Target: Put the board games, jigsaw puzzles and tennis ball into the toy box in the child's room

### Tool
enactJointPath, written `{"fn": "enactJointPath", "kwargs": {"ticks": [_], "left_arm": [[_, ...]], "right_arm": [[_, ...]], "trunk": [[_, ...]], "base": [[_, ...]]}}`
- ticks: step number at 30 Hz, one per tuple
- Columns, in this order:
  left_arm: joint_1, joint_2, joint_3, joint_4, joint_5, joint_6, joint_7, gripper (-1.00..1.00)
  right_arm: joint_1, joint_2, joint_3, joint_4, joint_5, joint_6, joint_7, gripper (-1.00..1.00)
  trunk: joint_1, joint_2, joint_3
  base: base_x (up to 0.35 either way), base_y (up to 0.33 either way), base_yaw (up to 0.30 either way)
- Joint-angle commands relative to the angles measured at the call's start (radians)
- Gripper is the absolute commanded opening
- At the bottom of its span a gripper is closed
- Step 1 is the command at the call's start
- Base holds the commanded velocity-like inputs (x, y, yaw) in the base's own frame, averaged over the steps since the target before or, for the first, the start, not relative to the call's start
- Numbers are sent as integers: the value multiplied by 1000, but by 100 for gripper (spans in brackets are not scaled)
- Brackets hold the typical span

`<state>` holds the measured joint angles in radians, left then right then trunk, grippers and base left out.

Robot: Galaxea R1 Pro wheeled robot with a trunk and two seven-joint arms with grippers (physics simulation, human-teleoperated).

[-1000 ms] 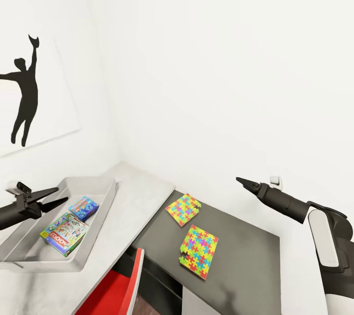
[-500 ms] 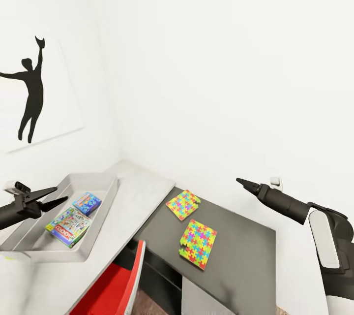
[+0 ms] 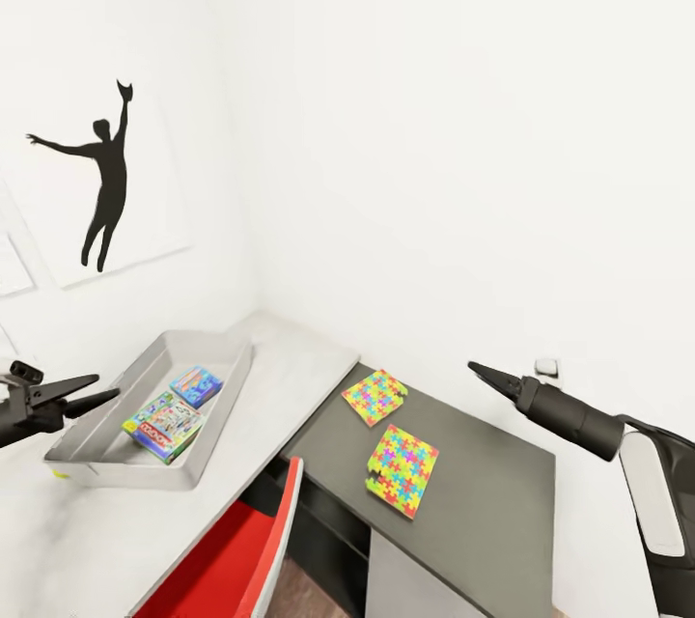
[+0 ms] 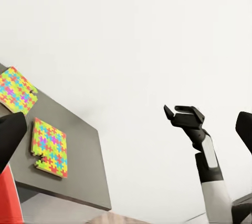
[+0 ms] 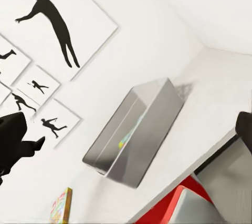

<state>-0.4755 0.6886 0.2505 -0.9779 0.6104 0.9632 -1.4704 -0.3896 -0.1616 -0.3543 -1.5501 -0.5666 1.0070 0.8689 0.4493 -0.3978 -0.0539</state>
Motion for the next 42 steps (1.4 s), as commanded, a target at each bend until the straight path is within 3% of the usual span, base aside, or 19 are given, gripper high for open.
{"fn": "enactJointPath", "kwargs": {"ticks": [1,11,42], "left_arm": [[5,2,0,-8,1,10,-6,100],[44,10,1,-69,0,6,-21,100],[49,11,1,-74,-1,6,-22,100]], "right_arm": [[5,0,-2,-1,3,3,17,100],[42,-1,-4,-4,6,-2,65,100],[46,0,-6,-5,7,-1,69,100]], "trunk": [[1,-2,-1],[1,-2,8],[1,-2,36]], "base": [[-46,0,227],[-118,0,238],[-100,34,251]]}}
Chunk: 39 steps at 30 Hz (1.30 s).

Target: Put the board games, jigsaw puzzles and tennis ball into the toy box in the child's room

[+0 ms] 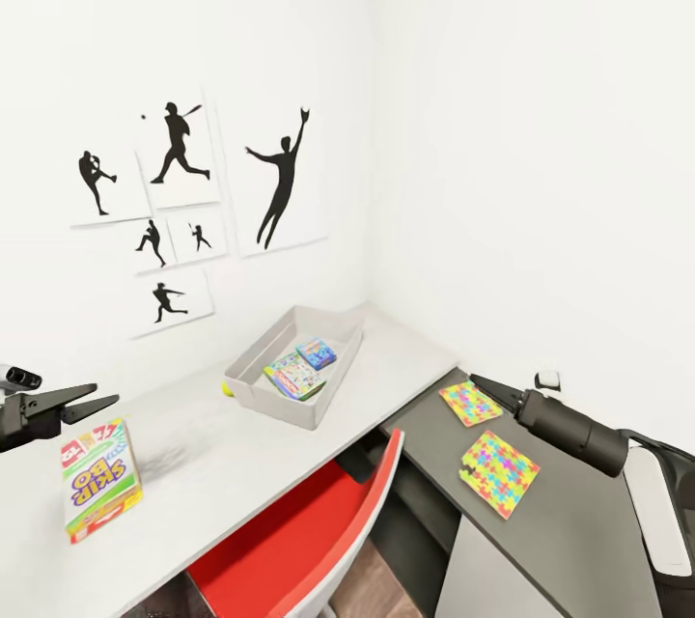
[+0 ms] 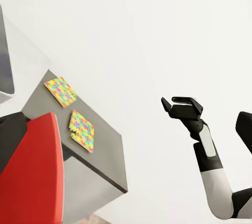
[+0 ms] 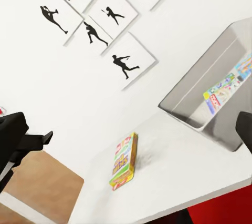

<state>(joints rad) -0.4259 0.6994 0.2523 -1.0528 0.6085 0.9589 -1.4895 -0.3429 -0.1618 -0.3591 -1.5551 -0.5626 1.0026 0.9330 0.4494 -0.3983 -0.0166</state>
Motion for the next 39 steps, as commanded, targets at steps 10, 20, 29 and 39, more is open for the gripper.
{"fn": "enactJointPath", "kwargs": {"ticks": [10,20,29,39], "left_arm": [[-1,0,-1,2,0,11,-3,100],[-1,0,-1,2,0,11,-3,100],[-1,0,-1,5,0,11,-3,100],[-1,1,-1,7,0,11,-3,100]], "right_arm": [[-1,1,0,0,3,3,-2,100],[-1,1,3,0,3,2,-5,100],[-1,1,5,0,3,2,-6,100],[-2,1,6,0,4,1,-8,100]], "trunk": [[1,-2,7],[1,-2,15],[1,-2,23],[1,-2,31]], "base": [[-2,173,257],[0,76,257],[0,244,259],[2,259,261]]}}
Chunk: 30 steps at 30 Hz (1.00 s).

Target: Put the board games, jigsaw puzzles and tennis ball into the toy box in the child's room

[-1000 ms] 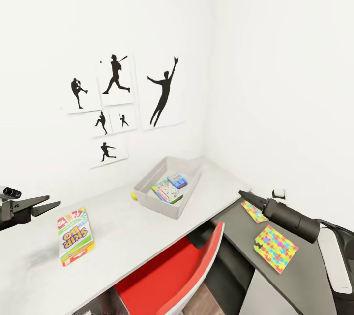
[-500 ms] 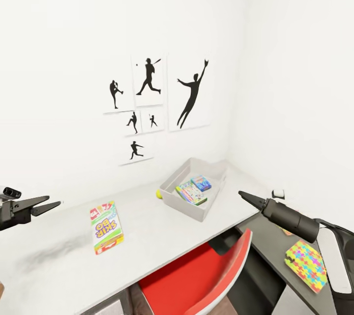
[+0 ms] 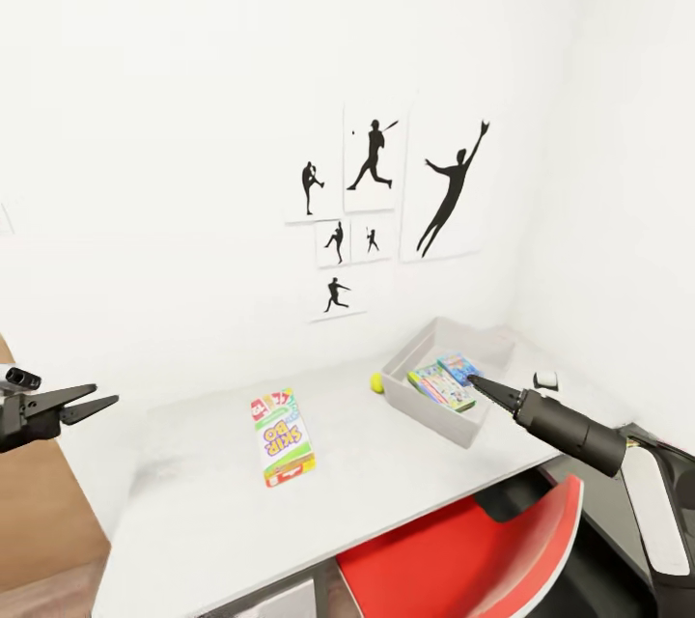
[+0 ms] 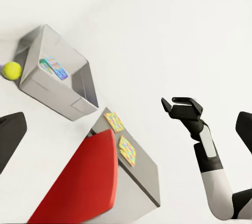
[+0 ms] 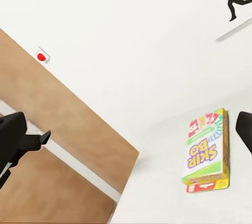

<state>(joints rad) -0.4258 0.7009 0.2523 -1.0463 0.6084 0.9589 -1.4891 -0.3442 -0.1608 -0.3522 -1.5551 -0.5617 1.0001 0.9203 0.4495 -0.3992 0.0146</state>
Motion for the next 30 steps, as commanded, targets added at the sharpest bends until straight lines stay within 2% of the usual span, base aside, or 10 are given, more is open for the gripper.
{"fn": "enactJointPath", "kwargs": {"ticks": [1,11,16,20,21,25,30], "left_arm": [[-1,0,-1,1,1,11,-3,100],[-1,0,0,4,1,11,-2,100],[-1,0,0,4,1,11,-2,100],[-1,1,0,4,1,11,-2,100],[-1,1,0,4,1,11,-2,100],[-1,1,1,4,1,11,-2,100],[-1,1,1,5,1,11,-1,100]], "right_arm": [[0,0,-1,0,3,4,4,100],[0,0,-1,1,4,3,2,100],[1,0,1,3,7,3,-29,100],[2,1,1,7,20,9,-110,100],[-1,2,1,9,30,14,-162,100],[-11,4,1,11,45,23,-262,100],[-49,3,13,17,51,44,-351,100]], "trunk": [[1,-1,0],[1,-1,7],[1,-1,8],[1,-1,9],[1,-1,9],[1,-1,9],[1,-1,8]], "base": [[35,188,264],[68,148,267],[17,203,275],[6,88,278],[3,39,279],[2,23,277],[1,9,261]]}}
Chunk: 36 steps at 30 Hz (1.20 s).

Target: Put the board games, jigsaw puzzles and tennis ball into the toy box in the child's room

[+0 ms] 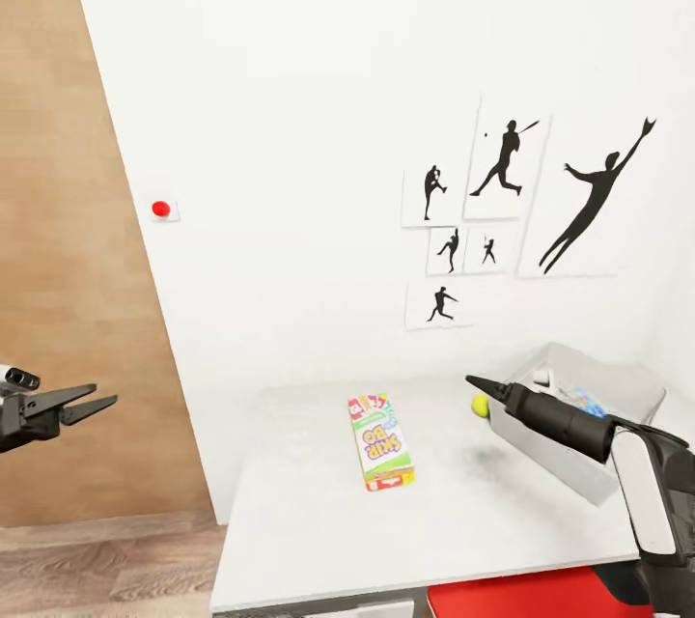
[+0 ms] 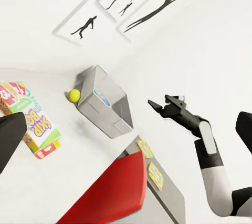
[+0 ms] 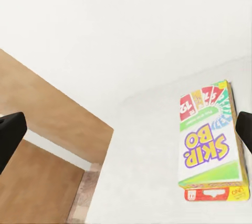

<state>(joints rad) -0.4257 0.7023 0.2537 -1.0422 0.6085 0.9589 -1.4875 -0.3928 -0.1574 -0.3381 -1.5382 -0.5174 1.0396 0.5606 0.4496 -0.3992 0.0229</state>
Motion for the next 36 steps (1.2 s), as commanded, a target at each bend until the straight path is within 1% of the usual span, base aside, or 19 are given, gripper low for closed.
{"fn": "enactJointPath", "kwargs": {"ticks": [1,5,8,11,12,17,29,36], "left_arm": [[-1,0,-1,1,1,11,-3,100],[-1,0,-1,1,1,11,-1,100],[-1,-1,-1,1,1,11,0,100],[-1,0,0,1,1,11,1,100],[-1,0,0,1,1,11,1,100],[-1,0,1,1,1,11,2,100],[-1,0,1,0,1,1,1,100],[-1,0,1,1,1,-1,1,100]], "right_arm": [[-21,-1,10,8,8,8,-16,100],[-57,-4,48,30,12,8,-61,100],[-69,-6,66,44,14,8,-87,100],[-73,-7,73,61,14,8,-116,100],[-75,-9,74,72,14,8,-129,100],[-78,-11,73,103,14,8,-147,100],[-78,-11,68,117,14,8,-152,100],[-78,-11,68,118,14,8,-152,100]], "trunk": [[0,-1,-1],[0,-1,-1],[0,-1,-1],[0,-1,-2],[0,-1,-2],[0,-1,-2],[0,-1,-2],[0,-1,-1]], "base": [[0,3,200],[55,66,109],[133,126,40],[74,61,17],[40,26,7],[115,74,4],[133,69,1],[211,132,-17]]}}
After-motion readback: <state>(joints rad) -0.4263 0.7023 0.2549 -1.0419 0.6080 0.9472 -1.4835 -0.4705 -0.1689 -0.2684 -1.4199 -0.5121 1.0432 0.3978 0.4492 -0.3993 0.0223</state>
